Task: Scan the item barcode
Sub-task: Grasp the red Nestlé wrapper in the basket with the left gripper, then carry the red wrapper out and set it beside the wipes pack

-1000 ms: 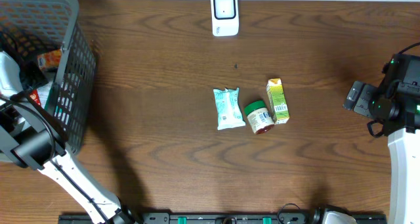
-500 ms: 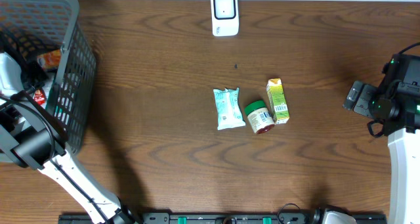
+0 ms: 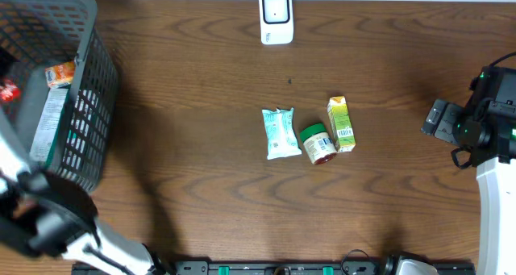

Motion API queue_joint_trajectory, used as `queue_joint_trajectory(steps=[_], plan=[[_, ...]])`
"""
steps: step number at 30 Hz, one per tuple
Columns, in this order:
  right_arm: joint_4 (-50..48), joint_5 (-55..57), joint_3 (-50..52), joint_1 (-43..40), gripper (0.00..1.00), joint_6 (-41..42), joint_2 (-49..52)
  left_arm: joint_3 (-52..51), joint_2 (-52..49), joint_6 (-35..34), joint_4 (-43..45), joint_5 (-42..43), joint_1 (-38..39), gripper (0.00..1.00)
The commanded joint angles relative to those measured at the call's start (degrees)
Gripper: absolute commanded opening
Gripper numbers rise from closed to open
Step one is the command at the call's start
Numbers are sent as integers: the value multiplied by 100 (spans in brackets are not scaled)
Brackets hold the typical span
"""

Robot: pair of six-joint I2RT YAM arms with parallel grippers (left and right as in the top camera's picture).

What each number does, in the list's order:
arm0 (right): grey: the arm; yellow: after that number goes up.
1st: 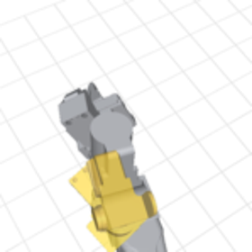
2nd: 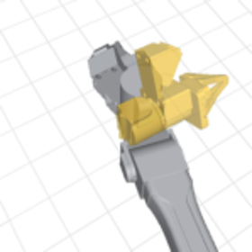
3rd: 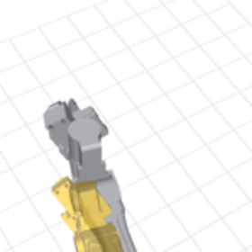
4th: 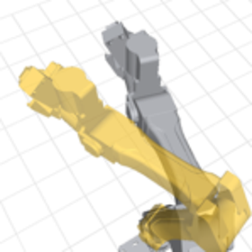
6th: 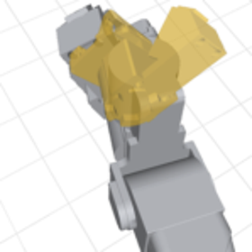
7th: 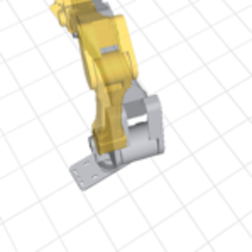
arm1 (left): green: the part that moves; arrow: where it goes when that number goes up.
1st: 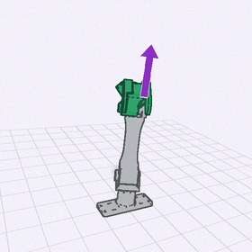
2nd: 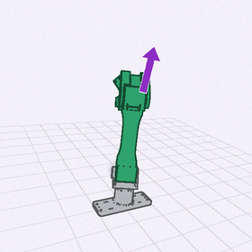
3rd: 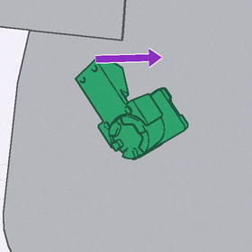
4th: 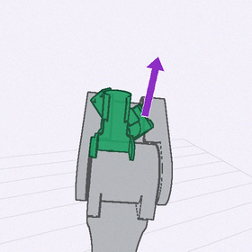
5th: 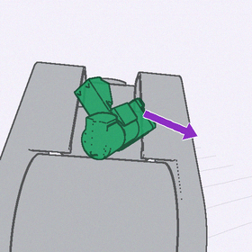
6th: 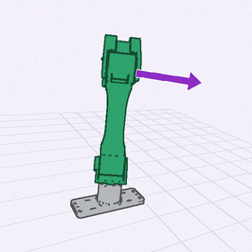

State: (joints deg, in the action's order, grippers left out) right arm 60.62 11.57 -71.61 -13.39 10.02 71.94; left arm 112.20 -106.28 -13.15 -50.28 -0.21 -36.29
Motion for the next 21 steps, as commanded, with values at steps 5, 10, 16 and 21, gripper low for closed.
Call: queue_joint_trajectory(steps=[5, 10, 16, 21], plan=[[9, 37, -37, -24, 99, -44, -31, 31, 1200, -101, -807, 3185, 44, 7], [9, 37, -37, -24, 99, -44, -31, -98, 1266, 911, -1864, 5139, 614, 7], [9, 37, -37, -24, 99, -44, -31, -942, 1217, 1388, -1996, 5501, 1832, 8], [9, 37, -37, -24, 99, -44, -31, -2299, 1174, 1587, -1263, 5702, 3088, 7]])
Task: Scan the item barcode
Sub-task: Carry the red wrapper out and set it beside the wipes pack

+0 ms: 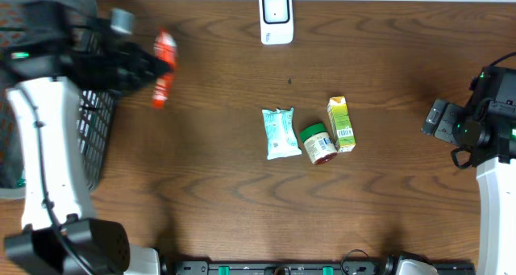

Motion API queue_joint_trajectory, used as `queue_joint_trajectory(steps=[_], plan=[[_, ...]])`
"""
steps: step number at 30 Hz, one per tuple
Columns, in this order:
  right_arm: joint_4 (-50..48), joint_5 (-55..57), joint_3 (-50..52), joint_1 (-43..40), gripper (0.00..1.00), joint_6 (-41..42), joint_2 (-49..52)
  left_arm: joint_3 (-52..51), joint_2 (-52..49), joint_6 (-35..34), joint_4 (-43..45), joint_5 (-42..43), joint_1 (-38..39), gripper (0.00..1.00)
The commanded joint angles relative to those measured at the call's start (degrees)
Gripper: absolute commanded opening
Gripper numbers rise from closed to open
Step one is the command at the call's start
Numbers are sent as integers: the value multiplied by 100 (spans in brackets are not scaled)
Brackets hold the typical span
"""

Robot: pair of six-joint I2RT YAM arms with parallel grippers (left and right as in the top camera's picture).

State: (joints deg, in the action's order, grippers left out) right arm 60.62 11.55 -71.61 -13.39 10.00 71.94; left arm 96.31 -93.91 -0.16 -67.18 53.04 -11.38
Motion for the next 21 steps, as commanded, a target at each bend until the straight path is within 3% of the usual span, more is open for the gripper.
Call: queue_joint_trajectory(steps=[1, 11, 21], plan=[[9, 39, -37, -24, 99, -42, -31, -955, -68, 225, 656, 380, 758, 7], [9, 39, -37, -24, 99, -42, -31, -2920, -739, -1034, 3158, 435, 1899, 7], [7, 39, -37, -24, 99, -42, -31, -3128, -2201, -1690, 4387, 872, 2426, 7]])
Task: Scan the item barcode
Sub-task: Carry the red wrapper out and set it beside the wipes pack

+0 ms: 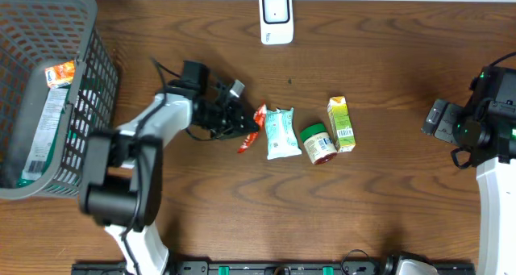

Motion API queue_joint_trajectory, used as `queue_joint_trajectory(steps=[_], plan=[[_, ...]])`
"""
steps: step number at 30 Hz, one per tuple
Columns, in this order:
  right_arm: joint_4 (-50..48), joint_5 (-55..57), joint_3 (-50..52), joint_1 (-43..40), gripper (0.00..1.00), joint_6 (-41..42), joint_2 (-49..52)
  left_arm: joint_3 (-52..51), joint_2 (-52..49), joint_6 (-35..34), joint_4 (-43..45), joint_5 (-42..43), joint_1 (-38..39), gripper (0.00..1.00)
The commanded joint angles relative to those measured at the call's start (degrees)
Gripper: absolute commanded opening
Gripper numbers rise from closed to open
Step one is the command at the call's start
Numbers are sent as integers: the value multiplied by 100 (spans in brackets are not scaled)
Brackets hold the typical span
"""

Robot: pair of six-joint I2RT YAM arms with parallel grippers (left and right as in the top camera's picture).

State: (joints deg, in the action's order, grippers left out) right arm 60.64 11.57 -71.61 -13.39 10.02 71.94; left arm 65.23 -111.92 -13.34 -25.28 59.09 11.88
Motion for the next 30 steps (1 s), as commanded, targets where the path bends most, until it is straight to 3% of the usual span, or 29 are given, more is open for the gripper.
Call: queue_joint_trajectory(steps=[1, 8, 12, 20, 30], plan=[[7, 37, -37, -24, 99, -44, -31, -20, -514, -407, 289, 323, 114, 7], [4, 37, -37, -24, 99, -44, -31, -20, -876, -492, 636, 254, 101, 9], [7, 37, -37, -24, 99, -44, -31, -17, -874, -431, 634, -313, 101, 17], [7, 37, -37, -24, 99, -44, -31, 66, -817, -282, 658, -573, 101, 41], [7, 37, -37, -24, 99, -44, -31, 74, -101, -282, 586, -1851, 101, 48]])
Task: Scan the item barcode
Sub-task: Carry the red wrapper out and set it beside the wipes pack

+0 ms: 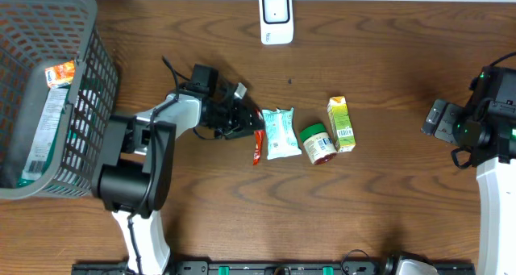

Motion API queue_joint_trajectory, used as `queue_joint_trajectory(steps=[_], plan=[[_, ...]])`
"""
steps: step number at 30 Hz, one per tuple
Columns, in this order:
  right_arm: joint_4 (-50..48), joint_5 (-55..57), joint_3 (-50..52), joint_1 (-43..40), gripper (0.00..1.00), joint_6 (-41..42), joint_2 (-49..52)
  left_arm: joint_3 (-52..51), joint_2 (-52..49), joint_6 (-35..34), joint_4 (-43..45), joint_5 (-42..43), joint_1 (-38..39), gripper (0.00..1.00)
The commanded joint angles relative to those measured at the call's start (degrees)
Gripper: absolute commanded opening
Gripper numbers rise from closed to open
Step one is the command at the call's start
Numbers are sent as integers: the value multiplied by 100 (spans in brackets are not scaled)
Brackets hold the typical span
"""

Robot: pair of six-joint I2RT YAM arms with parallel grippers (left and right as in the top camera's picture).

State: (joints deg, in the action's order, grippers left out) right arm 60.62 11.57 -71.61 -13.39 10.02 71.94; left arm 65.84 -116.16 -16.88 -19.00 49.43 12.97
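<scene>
A red packet (257, 146) lies on the brown table, just left of a white-and-teal pouch (280, 133). My left gripper (248, 126) reaches in from the left, its fingertips at the packet's upper end. The jaws look open and the packet rests free of them. A green-lidded jar (317, 142) and a small yellow-green carton (341, 123) lie right of the pouch. A white scanner (276, 17) stands at the table's far edge. My right gripper (438, 118) hovers at the right side, away from every item. Its jaws are too dark to read.
A grey mesh basket (89, 81) fills the far left, with an orange packet (60, 72) and other packages inside. The left arm's cable loops over the table near the basket.
The red packet was tilted in the left gripper's fingertips; now it lies lower and nearly upright on the table beside the pouch. The left gripper has shifted slightly right. The right arm is unchanged.
The left arm was first down in the basket at the left. Then it held the red packet in the air just right of the basket. Then it had the packet near the pouch at mid-table, and now the packet rests there. The right arm never moved.
</scene>
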Motion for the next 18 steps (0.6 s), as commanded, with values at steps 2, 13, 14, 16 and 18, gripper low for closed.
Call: queue_joint_trajectory(steps=[2, 13, 14, 16, 18], plan=[[9, 37, -37, -24, 99, -44, -31, 13, 551, 74, -76, -1099, -2, 48], [9, 37, -37, -24, 99, -44, -31, -13, 1220, 271, -697, -1182, 417, 7], [9, 37, -37, -24, 99, -44, -31, -42, 1196, 356, -710, -1185, 540, 7], [9, 37, -37, -24, 99, -44, -31, -85, 1132, 352, -708, -1355, 745, 7], [9, 37, -37, -24, 99, -44, -31, -85, 1067, 350, -699, -1648, 907, 7]])
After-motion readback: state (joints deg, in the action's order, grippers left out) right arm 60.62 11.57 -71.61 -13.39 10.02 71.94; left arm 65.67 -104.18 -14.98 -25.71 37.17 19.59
